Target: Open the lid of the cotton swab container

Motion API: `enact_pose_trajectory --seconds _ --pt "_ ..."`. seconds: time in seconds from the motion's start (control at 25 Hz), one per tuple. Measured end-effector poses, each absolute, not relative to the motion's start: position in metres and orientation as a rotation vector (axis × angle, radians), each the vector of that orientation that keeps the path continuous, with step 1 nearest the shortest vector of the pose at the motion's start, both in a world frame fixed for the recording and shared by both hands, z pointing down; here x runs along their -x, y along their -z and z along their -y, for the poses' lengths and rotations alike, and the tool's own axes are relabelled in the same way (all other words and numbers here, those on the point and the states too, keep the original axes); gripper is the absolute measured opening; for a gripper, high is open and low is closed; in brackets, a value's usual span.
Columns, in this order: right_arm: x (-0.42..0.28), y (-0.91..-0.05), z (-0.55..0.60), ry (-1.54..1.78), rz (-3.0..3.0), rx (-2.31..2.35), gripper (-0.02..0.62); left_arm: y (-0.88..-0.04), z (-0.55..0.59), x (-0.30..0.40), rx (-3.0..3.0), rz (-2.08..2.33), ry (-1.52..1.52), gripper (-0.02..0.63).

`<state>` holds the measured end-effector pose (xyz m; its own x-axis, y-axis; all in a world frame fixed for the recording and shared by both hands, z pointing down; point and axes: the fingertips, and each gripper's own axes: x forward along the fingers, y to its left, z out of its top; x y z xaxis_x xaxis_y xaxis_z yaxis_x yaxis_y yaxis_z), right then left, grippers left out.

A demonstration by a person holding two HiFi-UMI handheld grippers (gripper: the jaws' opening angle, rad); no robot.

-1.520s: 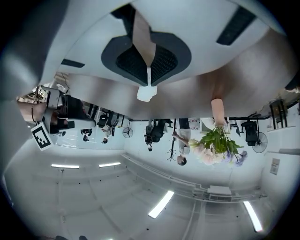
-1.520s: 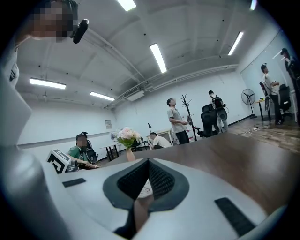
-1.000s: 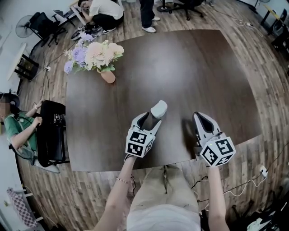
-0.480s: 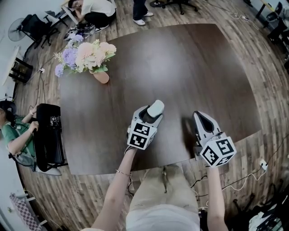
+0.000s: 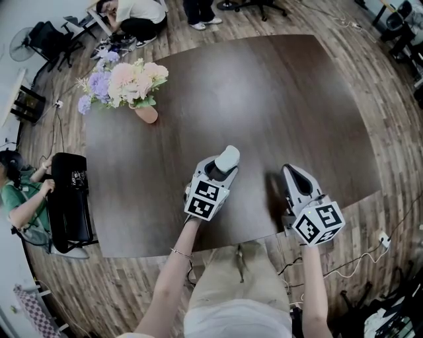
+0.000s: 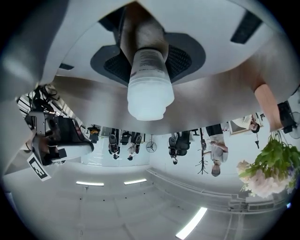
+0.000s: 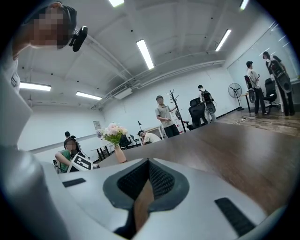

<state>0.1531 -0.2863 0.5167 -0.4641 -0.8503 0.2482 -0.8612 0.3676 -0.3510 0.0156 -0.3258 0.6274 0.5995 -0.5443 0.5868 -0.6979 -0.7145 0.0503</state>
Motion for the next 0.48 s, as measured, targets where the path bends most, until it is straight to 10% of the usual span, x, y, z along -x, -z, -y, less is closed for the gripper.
enact_pose_trajectory --seconds 0.48 --pt "-0.141 -0.495 0.292 -0.646 2.673 -1.510 0.021 -0.581 0.301 -0.024 -2.589 0.779 -0.740 0.227"
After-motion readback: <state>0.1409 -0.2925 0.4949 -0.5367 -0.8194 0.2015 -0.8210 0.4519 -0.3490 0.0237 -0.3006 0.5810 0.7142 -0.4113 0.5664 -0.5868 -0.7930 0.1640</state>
